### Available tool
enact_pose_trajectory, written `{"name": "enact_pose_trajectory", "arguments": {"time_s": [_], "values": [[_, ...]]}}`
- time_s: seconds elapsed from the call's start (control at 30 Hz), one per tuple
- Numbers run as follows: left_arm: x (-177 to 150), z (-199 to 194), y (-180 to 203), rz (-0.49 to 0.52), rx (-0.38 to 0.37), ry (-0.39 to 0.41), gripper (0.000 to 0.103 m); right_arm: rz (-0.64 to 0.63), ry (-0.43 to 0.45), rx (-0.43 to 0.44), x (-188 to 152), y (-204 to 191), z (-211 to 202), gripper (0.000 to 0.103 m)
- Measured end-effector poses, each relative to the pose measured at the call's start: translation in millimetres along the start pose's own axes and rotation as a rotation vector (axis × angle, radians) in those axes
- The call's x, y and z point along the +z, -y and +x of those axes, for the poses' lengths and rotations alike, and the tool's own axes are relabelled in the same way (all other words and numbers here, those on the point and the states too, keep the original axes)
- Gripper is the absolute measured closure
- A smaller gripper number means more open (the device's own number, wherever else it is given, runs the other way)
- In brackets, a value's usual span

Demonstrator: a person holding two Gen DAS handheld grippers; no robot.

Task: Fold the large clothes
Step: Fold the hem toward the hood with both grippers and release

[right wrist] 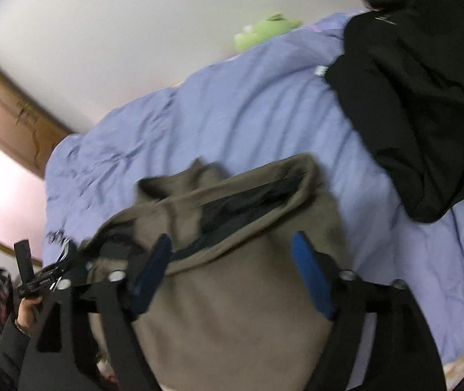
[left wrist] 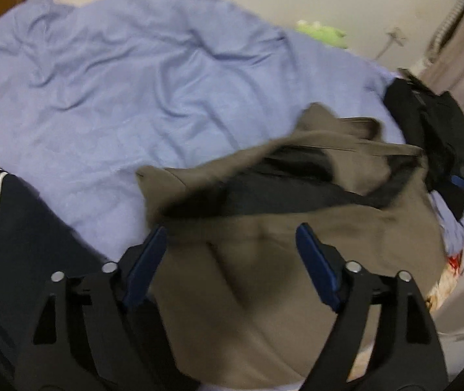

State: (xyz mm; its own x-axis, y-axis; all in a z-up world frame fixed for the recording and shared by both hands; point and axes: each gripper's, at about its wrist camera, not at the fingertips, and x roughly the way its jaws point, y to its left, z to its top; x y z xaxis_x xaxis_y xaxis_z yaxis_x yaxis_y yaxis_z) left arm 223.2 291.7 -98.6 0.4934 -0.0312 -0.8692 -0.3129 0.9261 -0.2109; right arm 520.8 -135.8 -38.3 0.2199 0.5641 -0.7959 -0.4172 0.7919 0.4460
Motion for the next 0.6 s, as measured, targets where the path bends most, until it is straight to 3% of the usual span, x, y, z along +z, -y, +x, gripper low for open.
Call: {"name": "enact_pose_trajectory", "arguments": {"time_s": [0.07,0.17,0.23,0.3,0.37,0.53,0.6], "values": [[-14,-16,20,0.019,-0.014,0.034,0.018,-0.019,-0.035,0.019,-9,-22,6,0.022],[-38,-22,53,-0.006,-0.093,0.052,0.015,-0.025,-0.097,0.064,-24,-52,20,0.019],[-65,-20,62,-0.082,-0.209,0.056,0.014,-0.007,-0.145,0.093,-36,-70,38,0.016],[-87,-12,70,-0.147,-0.271,0.063,0.014,0.008,-0.167,0.106,-45,-82,53,0.016],[-104,-5,77,-0.164,-0.266,0.104,0.014,0.032,-0.188,0.116,-51,-93,75,0.016],[-127,2,87,-0.050,-0.226,0.287,0.014,0.028,-0.230,0.105,-61,-123,126,0.016],[-127,9,86,-0.021,-0.190,0.284,0.014,0.045,-0.238,0.058,-59,-125,147,0.017]]}}
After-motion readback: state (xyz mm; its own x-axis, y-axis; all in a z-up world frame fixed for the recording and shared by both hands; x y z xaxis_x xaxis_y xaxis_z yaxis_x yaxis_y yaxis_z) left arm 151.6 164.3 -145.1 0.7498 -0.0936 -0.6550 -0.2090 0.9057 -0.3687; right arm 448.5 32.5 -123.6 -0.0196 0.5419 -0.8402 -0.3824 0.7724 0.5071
